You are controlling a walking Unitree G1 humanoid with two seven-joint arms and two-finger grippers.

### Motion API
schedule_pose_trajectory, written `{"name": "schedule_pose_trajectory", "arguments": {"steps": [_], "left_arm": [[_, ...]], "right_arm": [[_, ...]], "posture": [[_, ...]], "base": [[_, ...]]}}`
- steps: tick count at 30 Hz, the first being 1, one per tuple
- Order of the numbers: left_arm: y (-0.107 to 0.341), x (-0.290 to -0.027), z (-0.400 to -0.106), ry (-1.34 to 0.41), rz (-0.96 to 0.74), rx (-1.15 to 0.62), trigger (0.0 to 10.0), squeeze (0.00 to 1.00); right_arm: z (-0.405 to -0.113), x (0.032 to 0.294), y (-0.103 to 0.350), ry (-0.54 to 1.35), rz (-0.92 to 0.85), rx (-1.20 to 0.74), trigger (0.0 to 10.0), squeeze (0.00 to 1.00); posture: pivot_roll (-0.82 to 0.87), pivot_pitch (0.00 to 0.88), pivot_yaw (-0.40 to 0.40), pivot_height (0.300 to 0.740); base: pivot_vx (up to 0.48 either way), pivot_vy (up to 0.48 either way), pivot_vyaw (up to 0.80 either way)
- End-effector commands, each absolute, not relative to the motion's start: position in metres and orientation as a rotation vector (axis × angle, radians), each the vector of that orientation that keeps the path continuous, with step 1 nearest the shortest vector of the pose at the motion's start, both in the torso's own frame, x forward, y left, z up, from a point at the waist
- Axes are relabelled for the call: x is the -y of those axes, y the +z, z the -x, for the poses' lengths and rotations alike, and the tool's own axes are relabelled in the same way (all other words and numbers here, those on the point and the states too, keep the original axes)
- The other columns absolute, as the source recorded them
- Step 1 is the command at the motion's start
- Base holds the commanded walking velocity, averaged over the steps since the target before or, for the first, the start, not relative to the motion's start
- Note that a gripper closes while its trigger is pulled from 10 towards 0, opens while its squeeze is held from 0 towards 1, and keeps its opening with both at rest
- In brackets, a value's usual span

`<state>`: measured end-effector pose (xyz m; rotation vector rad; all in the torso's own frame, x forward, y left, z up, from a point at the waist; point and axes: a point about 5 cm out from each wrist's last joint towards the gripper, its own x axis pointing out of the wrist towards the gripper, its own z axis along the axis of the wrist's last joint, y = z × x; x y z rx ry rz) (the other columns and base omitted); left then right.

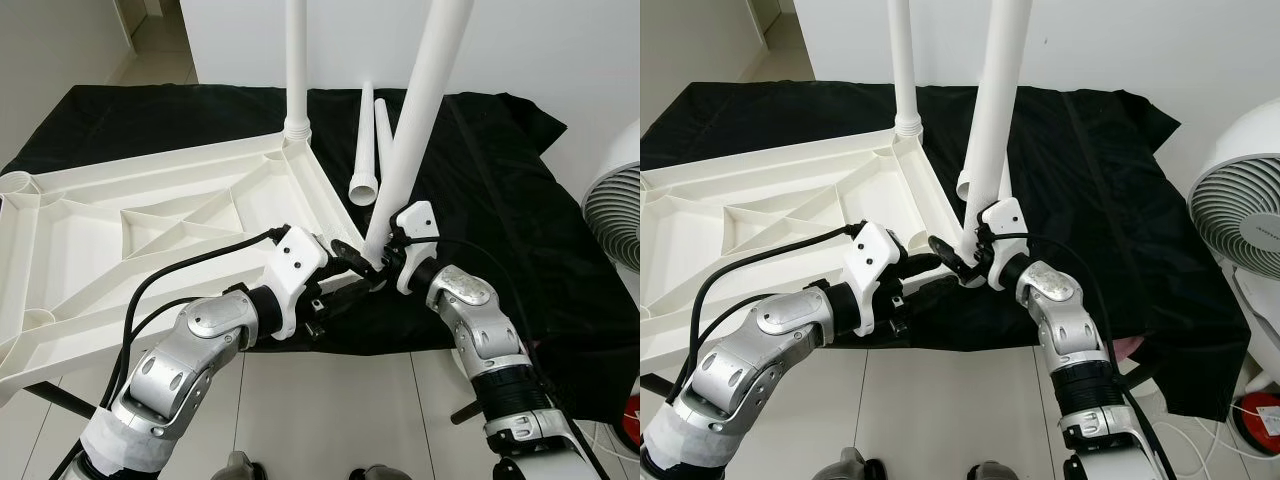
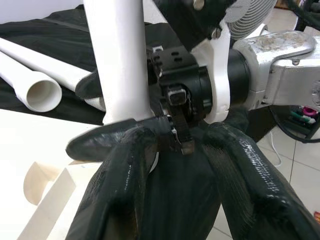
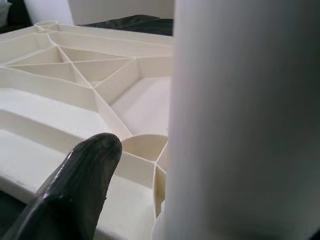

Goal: Building children table

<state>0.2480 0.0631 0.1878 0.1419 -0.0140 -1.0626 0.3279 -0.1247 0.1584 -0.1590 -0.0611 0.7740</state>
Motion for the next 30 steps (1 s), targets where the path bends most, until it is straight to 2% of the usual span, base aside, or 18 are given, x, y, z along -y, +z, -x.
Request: {"name": "schedule_pose_trajectory", "arguments": {"steps": [1, 4, 5, 15, 16, 18, 19, 24, 26, 28, 30], "left_arm": [[0.189, -0.064, -0.247, -1.074, -0.147, 0.010, 10.0, 0.00], [0.190, -0.064, -0.247, -1.072, -0.147, 0.010, 10.0, 0.00], [0.190, -0.064, -0.247, -1.072, -0.149, 0.010, 10.0, 0.00], [0.190, -0.065, -0.246, -1.070, -0.146, 0.007, 10.0, 0.00], [0.190, -0.065, -0.246, -1.071, -0.146, 0.008, 10.0, 0.00], [0.190, -0.065, -0.246, -1.071, -0.145, 0.009, 10.0, 0.00], [0.190, -0.065, -0.246, -1.065, -0.146, 0.008, 10.0, 0.00], [0.190, -0.066, -0.246, -1.059, -0.145, 0.006, 10.0, 0.00], [0.190, -0.066, -0.246, -1.059, -0.145, 0.006, 10.0, 0.00], [0.189, -0.066, -0.245, -1.059, -0.146, 0.005, 10.0, 0.00], [0.189, -0.066, -0.245, -1.059, -0.146, 0.005, 10.0, 0.00]], "right_arm": [[-0.330, 0.125, 0.157, 0.801, 0.163, 0.053, 4.1, 0.00], [-0.331, 0.127, 0.157, 0.806, 0.160, 0.047, 4.1, 0.00], [-0.332, 0.128, 0.156, 0.811, 0.168, 0.043, 0.0, 0.00], [-0.332, 0.135, 0.153, 0.791, 0.146, 0.039, 0.0, 0.00], [-0.332, 0.135, 0.154, 0.769, 0.145, 0.040, 5.3, 0.00], [-0.333, 0.135, 0.154, 0.753, 0.144, 0.040, 5.3, 0.00], [-0.335, 0.136, 0.154, 0.713, 0.148, 0.036, 10.0, 0.00], [-0.336, 0.133, 0.156, 0.577, 0.136, 0.042, 10.0, 0.00], [-0.336, 0.133, 0.156, 0.577, 0.136, 0.042, 10.0, 0.00], [-0.334, 0.130, 0.155, 0.483, 0.085, 0.030, 10.0, 0.00], [-0.334, 0.130, 0.155, 0.483, 0.085, 0.030, 10.0, 0.00]], "posture": [[-0.05, 0.083, 0.043, 0.740], [-0.05, 0.083, 0.043, 0.740], [-0.05, 0.083, 0.043, 0.740], [-0.05, 0.096, 0.044, 0.740], [-0.05, 0.098, 0.040, 0.740], [-0.05, 0.098, 0.040, 0.740], [-0.05, 0.098, 0.040, 0.740], [-0.05, 0.098, 0.033, 0.740], [-0.05, 0.098, 0.033, 0.740], [-0.05, 0.090, 0.026, 0.740], [-0.05, 0.090, 0.026, 0.740]], "base": [[0.000, 0.000, 0.00], [0.000, 0.000, 0.00], [0.000, 0.000, 0.00], [0.000, 0.000, 0.00], [0.000, 0.000, 0.00], [0.000, 0.000, 0.00], [0.000, 0.000, 0.00], [0.000, 0.000, 0.00], [0.000, 0.000, 0.00], [0.000, 0.000, 0.00], [0.000, 0.000, 0.00]]}}
